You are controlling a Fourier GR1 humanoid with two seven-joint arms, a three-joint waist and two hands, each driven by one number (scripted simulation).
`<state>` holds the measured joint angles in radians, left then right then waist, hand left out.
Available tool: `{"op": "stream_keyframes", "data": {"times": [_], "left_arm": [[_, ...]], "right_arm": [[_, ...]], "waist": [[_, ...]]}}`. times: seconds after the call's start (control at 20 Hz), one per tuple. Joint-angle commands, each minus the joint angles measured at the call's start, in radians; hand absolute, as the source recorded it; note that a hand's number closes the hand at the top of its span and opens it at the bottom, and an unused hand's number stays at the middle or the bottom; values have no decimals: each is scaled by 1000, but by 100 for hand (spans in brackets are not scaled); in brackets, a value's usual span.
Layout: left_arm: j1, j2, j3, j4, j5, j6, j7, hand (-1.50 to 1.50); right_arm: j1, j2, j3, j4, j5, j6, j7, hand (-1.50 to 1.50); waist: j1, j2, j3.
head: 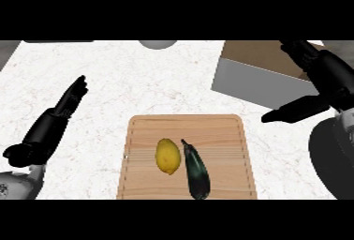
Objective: Pick the eggplant from the cutting board and place it in the cardboard box
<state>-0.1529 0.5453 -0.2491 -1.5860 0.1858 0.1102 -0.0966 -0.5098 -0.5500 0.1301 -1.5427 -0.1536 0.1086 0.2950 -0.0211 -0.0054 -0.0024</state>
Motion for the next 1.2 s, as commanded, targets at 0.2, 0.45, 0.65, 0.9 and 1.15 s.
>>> {"op": "stream_keyframes", "data": {"times": [0.2, 0.45, 0.65, 0.9, 1.15], "left_arm": [[-51, -33, -18, 55, -56, -46, -34, 0], [-82, -29, -6, 47, -32, -89, 16, 0], [-96, -54, -21, 57, -61, -74, 2, 0], [-114, -59, 3, 83, -55, -88, 33, 0], [-84, -70, 17, 98, -76, -104, -21, 0]], "right_arm": [[96, -64, 118, -134, 176, 112, -149, -150], [24, -134, 200, -228, 169, 274, 48, -150], [-101, -105, 340, -221, 199, 393, 194, -150], [-211, -2, 425, -288, 105, 517, 454, -150], [-295, 105, 479, -274, 78, 578, 680, -150]], "waist": [[16, 6, 2], [21, 2, 1], [42, 5, 0], [26, 0, 0], [23, 3, 0]]}}
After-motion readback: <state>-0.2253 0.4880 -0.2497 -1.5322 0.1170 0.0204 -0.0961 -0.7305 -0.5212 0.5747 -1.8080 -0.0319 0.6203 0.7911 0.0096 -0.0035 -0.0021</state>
